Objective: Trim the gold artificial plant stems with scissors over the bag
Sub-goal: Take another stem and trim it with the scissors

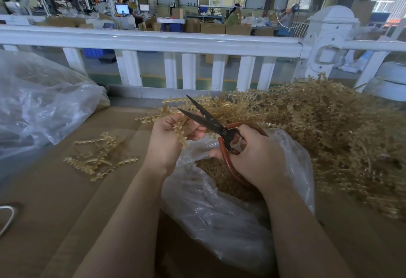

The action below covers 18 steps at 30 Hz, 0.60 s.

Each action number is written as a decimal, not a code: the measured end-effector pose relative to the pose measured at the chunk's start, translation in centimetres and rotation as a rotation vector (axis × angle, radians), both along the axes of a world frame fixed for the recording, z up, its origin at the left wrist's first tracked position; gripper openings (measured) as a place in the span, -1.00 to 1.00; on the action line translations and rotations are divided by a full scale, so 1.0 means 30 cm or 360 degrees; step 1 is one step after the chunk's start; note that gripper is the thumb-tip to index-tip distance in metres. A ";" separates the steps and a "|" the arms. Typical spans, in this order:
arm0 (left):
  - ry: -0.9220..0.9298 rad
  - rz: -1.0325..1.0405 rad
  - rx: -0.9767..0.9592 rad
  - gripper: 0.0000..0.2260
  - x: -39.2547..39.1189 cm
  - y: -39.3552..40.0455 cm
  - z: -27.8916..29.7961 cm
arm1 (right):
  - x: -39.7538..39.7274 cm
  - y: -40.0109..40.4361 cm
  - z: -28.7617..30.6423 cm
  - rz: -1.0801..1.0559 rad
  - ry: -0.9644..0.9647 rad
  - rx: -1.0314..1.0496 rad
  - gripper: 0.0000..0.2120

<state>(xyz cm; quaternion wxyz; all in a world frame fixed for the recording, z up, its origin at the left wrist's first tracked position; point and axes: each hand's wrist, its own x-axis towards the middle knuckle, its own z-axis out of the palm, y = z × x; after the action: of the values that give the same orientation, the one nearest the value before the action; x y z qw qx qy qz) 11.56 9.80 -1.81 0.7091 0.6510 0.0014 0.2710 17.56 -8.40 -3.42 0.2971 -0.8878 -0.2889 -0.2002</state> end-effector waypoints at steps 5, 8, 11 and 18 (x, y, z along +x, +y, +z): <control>0.0011 -0.0006 0.0019 -0.71 -0.004 -0.001 0.001 | -0.008 0.003 -0.002 -0.0012 -0.0022 0.0035 -0.38; -0.0002 -0.0020 0.0012 -0.75 -0.007 0.000 0.002 | -0.009 0.005 -0.003 -0.0014 -0.0029 0.0060 -0.38; 0.0002 -0.0005 -0.0010 -0.77 -0.002 -0.004 0.002 | -0.008 0.006 -0.003 0.0008 -0.0100 0.0109 -0.36; 0.0008 0.0012 -0.0018 -0.81 0.004 -0.010 0.003 | -0.003 0.004 -0.007 -0.0014 -0.0050 0.0095 -0.28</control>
<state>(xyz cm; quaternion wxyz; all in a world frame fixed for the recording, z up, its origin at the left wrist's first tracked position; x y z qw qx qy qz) 11.69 9.50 -1.71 0.7117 0.6477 0.0073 0.2720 17.47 -8.27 -3.63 0.3180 -0.8765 -0.2836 -0.2239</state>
